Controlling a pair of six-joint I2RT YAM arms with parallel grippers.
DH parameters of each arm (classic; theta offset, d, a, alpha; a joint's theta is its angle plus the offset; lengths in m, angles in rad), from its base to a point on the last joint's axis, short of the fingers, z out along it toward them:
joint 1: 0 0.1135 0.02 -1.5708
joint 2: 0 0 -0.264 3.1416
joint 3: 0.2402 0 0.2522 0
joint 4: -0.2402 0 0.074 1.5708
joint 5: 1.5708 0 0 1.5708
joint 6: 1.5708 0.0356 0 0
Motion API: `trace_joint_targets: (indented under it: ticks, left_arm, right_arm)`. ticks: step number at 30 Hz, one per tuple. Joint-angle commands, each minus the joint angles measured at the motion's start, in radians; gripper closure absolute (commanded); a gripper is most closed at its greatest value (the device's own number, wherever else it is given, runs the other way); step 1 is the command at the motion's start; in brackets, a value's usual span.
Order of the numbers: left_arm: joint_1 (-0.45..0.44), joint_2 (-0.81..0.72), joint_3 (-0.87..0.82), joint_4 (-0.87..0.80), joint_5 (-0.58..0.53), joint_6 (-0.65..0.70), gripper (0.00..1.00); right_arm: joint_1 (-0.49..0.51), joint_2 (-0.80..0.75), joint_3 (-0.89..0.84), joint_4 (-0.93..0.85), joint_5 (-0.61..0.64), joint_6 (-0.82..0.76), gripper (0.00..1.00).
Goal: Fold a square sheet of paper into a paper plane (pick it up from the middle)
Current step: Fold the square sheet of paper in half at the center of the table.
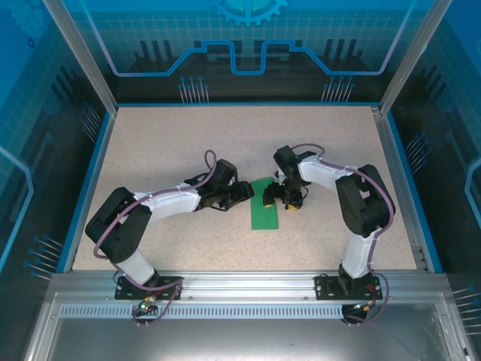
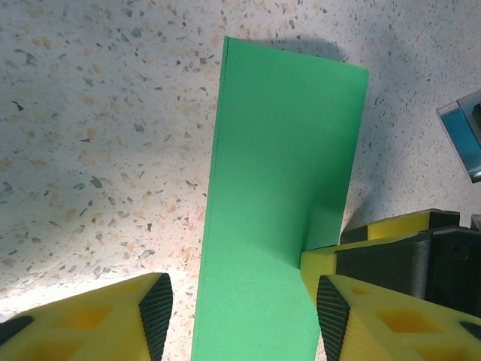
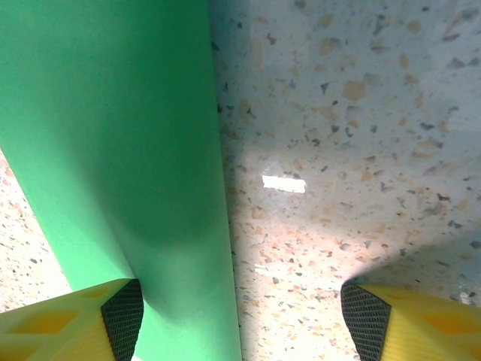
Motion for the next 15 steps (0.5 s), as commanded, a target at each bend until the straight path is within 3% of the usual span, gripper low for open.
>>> trace_joint_targets:
  ticks: [1, 15]
  left_arm:
    - [-0.007, -0.029, -0.01, -0.029, -0.014, 0.0, 0.42]
    - [-0.006, -0.031, -0.008, -0.034, -0.014, 0.001, 0.42]
  right_arm:
    - [0.018, 0.074, -0.017, 0.041, 0.046, -0.005, 0.24]
    - [0.015, 0.101, -0.023, 0.062, 0.041, 0.029, 0.24]
